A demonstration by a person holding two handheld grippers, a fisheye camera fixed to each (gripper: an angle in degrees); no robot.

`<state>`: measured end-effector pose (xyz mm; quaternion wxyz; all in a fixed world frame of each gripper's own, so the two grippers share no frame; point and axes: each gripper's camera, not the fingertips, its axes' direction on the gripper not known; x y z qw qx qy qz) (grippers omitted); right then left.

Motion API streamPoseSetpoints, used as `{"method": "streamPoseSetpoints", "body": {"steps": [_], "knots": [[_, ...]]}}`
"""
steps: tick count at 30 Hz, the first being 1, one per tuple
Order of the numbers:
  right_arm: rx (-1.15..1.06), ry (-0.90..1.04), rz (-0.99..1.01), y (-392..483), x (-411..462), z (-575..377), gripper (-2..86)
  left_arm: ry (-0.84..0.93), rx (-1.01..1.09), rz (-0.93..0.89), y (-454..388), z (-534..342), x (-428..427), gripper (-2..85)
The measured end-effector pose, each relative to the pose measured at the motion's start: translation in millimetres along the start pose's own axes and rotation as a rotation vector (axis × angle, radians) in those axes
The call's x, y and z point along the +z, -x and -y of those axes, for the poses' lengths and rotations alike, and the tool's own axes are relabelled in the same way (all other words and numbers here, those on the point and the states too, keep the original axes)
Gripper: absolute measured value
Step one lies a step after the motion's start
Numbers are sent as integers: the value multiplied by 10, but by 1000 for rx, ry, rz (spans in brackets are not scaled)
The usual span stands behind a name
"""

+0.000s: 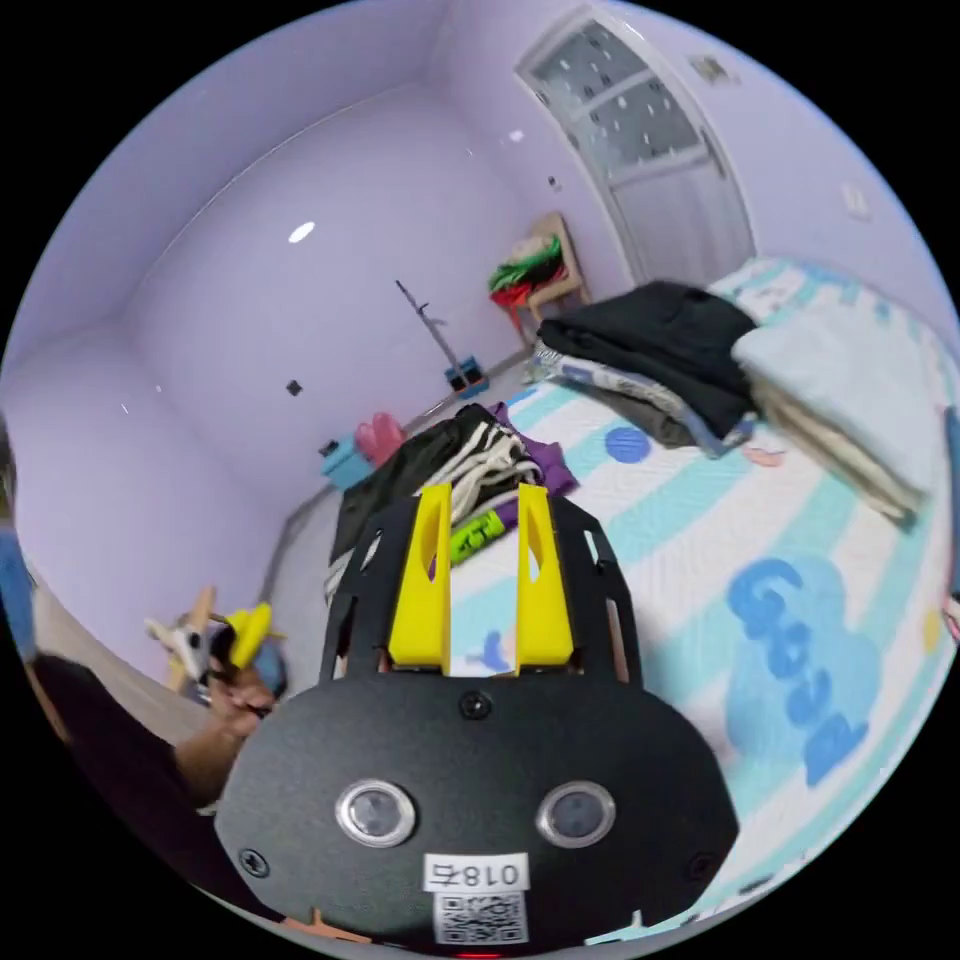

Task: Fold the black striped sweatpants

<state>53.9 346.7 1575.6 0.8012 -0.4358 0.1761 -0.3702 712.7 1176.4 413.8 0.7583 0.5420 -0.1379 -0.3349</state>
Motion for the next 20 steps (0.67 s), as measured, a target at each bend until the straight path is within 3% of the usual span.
{"method": "streamPoseSetpoints", "body": {"steps": [5, 9, 13, 16, 20], "knots": [[-163, -67, -601, 800, -889, -1577, 92, 103, 366, -111, -1192, 33, 347, 99], [-138, 67, -937, 955, -1339, -2665, 84, 229, 396, -311, -1969, -23, 925, 101], [-36, 175, -1015, 938, -1636, -3274, 76, 387, 366, -368, -2649, -240, 1526, 99], [27, 294, -1024, 808, -1602, -3545, 71, 656, 286, -324, -3047, -620, 2218, 93], [75, 246, -961, 759, -1619, -3783, 53, 892, 232, -252, -3362, -1175, 2985, 86]]}}
